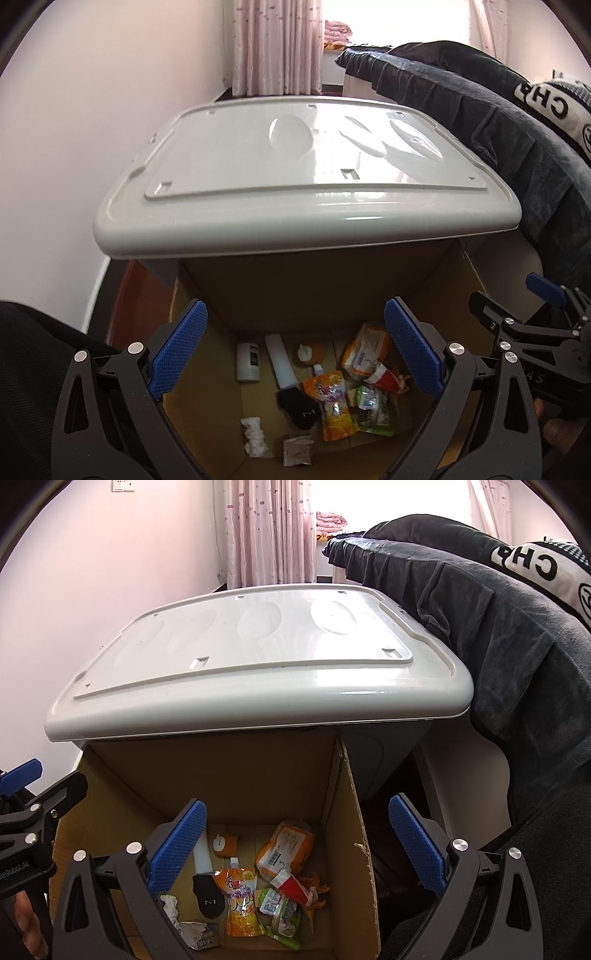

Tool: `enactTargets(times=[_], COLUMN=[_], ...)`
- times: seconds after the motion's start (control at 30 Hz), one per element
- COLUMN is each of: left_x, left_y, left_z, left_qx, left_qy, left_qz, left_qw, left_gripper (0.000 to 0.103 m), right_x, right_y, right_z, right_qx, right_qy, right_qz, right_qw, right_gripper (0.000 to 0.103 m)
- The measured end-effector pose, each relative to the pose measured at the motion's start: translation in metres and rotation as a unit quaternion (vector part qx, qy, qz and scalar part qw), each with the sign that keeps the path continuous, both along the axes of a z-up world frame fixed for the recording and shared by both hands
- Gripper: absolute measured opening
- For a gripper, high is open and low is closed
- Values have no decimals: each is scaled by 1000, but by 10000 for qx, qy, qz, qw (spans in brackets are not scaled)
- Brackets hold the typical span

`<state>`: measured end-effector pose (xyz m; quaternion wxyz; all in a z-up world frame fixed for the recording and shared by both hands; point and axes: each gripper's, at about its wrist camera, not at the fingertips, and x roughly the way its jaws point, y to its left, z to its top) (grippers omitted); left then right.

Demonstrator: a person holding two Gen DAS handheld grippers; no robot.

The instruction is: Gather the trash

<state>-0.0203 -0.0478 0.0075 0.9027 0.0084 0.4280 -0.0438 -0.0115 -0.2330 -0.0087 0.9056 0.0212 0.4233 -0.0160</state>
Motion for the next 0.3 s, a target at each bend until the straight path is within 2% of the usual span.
enactTargets(times=[0.3], left_x=[9], left_y=[15], left_z=[-9], left_qx=[-133], left_qy=[300], left_qz=[379], left_qw=[9987], left_gripper=[94], right_x=[1], right_y=[-1], right_z=[-1], right_qx=[8], right_qy=[35], right_qz=[-23], right_qw=[10000], right_gripper=[98])
